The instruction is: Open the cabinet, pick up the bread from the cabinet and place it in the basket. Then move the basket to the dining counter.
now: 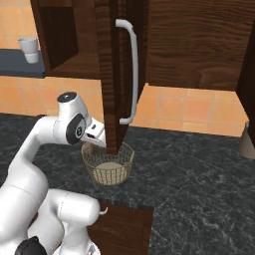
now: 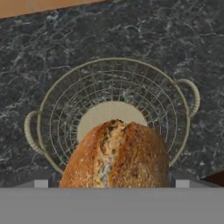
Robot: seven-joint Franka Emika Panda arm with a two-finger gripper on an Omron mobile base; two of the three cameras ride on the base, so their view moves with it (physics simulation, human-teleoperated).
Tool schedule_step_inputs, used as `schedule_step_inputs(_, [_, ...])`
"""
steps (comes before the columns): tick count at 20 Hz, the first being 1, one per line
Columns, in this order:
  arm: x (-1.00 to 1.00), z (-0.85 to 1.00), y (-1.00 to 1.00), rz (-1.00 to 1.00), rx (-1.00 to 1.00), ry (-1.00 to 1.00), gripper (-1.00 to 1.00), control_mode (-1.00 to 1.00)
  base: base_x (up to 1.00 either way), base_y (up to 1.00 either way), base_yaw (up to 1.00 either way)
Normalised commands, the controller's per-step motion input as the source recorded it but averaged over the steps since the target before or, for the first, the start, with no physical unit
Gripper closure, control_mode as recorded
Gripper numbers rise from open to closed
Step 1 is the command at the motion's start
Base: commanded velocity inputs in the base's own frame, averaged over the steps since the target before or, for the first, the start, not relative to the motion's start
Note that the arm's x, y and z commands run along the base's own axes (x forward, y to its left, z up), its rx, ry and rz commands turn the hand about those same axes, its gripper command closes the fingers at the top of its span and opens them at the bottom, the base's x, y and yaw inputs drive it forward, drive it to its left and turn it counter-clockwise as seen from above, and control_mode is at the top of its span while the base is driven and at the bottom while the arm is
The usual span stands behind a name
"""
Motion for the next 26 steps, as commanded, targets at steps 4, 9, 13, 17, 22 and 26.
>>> schedule_step_inputs(4, [0.22,-0.39,0.0,-0.04,0.15,0.2,1.0,-1.0,0.0,0.0,0.0])
schedule_step_inputs(9, [0.06,-0.31,-0.03,-0.04,0.09,0.11,1.0,-1.0,0.0,0.0,0.0])
schedule_step_inputs(13, [0.0,-0.42,0.0,-0.01,0.0,0.02,1.0,-1.0,0.0,0.0,0.0])
schedule_step_inputs(17, [0.12,-0.33,-0.09,0.0,0.0,0.0,1.0,-1.0,0.0,0.0,0.0])
schedule_step_inputs(22, [0.2,-0.25,-0.2,0.0,0.0,0.0,1.0,-1.0,0.0,0.0,0.0])
schedule_step_inputs(26, [0.21,-0.24,-0.11,0.0,0.0,0.0,1.0,-1.0,0.0,0.0,0.0])
